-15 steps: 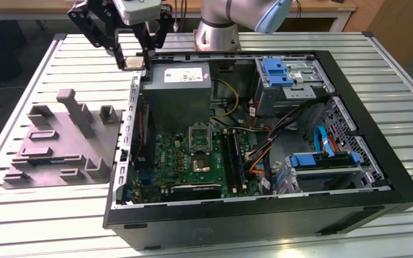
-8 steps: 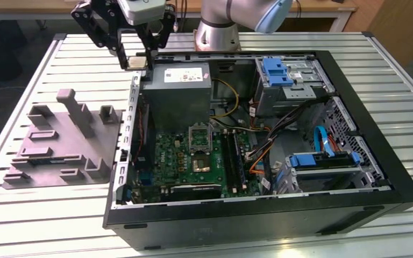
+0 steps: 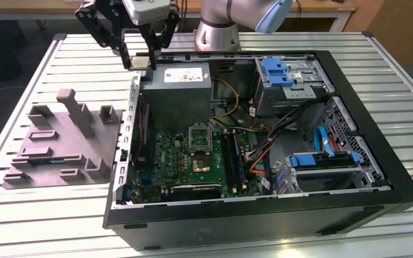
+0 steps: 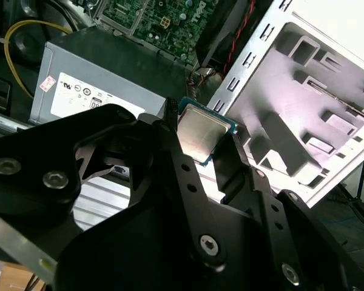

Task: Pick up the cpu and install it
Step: 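Pick up the cpu and move it towards the insertion slot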

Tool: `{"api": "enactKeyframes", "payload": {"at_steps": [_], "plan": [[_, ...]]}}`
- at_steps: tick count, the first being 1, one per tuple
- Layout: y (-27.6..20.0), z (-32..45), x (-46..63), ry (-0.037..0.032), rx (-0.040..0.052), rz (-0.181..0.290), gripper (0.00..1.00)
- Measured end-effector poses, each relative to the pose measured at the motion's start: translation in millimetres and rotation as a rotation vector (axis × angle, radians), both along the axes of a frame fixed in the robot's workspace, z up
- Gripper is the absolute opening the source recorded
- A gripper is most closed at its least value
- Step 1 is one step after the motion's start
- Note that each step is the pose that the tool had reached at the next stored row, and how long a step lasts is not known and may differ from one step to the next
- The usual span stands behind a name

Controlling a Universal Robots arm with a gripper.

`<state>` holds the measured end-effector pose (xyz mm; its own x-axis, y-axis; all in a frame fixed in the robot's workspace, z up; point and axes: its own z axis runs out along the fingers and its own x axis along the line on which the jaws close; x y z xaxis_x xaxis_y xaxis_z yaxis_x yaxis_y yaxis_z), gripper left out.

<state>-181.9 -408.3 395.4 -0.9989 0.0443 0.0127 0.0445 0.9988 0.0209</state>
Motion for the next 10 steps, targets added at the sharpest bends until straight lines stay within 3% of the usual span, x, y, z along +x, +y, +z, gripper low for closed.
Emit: {"api": "enactKeyframes", "payload": {"at_steps": [10], "plan": [[0.0, 0.0, 15.1, 0.0, 0.0, 0.0, 0.47]]}}
